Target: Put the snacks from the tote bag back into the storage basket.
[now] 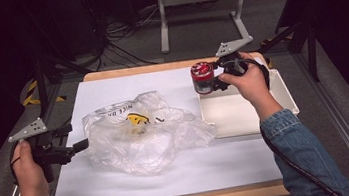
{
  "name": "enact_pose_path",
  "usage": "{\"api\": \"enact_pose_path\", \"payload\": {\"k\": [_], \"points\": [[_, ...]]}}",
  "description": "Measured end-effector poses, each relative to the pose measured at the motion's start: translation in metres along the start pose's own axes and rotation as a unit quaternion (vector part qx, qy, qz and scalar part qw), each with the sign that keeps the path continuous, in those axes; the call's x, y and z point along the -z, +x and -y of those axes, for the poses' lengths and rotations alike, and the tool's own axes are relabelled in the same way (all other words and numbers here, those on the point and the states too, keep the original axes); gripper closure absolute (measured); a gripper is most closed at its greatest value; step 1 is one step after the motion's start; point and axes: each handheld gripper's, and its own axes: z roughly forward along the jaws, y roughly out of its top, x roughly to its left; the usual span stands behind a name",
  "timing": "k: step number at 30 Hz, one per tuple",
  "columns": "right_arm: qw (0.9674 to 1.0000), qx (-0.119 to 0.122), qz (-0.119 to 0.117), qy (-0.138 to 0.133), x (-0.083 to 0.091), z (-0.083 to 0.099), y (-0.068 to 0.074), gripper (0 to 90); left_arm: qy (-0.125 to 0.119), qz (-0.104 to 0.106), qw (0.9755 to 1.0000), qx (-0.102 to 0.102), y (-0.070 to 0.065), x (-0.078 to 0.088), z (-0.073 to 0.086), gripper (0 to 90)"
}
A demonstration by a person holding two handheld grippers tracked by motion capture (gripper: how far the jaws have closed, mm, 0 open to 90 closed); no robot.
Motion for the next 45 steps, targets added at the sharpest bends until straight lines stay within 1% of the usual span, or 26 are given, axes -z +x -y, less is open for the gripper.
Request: {"api": "enact_pose_path", "payload": {"k": [1,2,3,4,5,6,8,11,13,15,16,18,21,22,23,31,39,45], "points": [[1.0000,0.001,0.002,0.001,0.000,0.000,-0.001,22.7,0.001,0.001,1.0000,0.000,0.000,0.000,0.000,1.8],[1.0000,0.003,0.007,0.004,-0.001,0.001,-0.003,22.7,0.004,0.000,1.0000,-0.006,-0.001,-0.001,0.000,1.8],[1.0000,0.003,0.007,0.004,-0.001,0.001,-0.003,22.7,0.004,0.000,1.0000,-0.006,-0.001,-0.001,0.000,1.8],[0.9998,0.006,0.014,0.011,-0.001,0.002,-0.006,22.7,0.003,0.000,1.0000,-0.007,-0.001,-0.001,0.000,1.8],[0.9997,0.004,0.018,0.015,-0.002,0.003,-0.009,22.7,0.005,0.000,1.0000,-0.007,-0.002,-0.002,0.000,1.8],[0.9997,0.004,0.019,0.017,-0.003,0.005,-0.012,22.7,0.007,0.002,0.9999,-0.011,-0.002,-0.002,0.000,1.7],[0.9996,0.000,0.019,0.020,-0.005,0.008,-0.017,22.7,0.007,0.001,0.9999,-0.012,-0.002,-0.002,0.000,1.7],[0.9997,0.001,0.017,0.017,-0.008,0.014,-0.023,22.7,0.009,0.003,0.9998,-0.016,-0.001,-0.003,-0.001,1.7],[0.9997,0.000,0.015,0.017,-0.011,0.020,-0.028,22.7,0.010,0.006,0.9998,-0.015,-0.002,-0.004,-0.001,1.5],[0.9997,0.000,0.015,0.020,-0.013,0.024,-0.031,22.6,0.010,0.008,0.9997,-0.019,-0.001,-0.005,-0.001,1.5],[0.9996,0.003,0.016,0.025,-0.016,0.029,-0.034,22.6,0.011,0.008,0.9998,-0.017,-0.001,-0.006,-0.001,1.5],[0.9994,0.003,0.019,0.028,-0.018,0.033,-0.037,22.7,0.011,0.009,0.9998,-0.017,-0.001,-0.006,-0.001,1.6],[0.9994,0.002,0.019,0.029,-0.020,0.037,-0.040,22.6,0.012,0.008,0.9998,-0.016,-0.001,-0.006,-0.002,1.7],[0.9994,-0.001,0.019,0.029,-0.022,0.042,-0.043,22.6,0.011,0.007,0.9998,-0.015,-0.001,-0.007,-0.002,1.7],[0.9994,-0.001,0.019,0.030,-0.023,0.044,-0.043,22.7,0.012,0.007,0.9997,-0.018,0.000,-0.007,-0.002,1.8],[0.9991,0.002,0.021,0.037,-0.029,0.059,-0.048,22.6,0.015,0.007,0.9997,-0.019,0.000,-0.008,-0.002,1.9],[0.9990,-0.010,0.014,0.042,-0.036,0.074,-0.049,22.6,0.015,0.006,0.9997,-0.020,0.000,-0.008,-0.002,1.8],[0.9987,-0.015,0.012,0.048,-0.041,0.082,-0.049,22.6,0.016,0.005,0.9997,-0.019,0.000,-0.009,-0.002,1.8]]}}
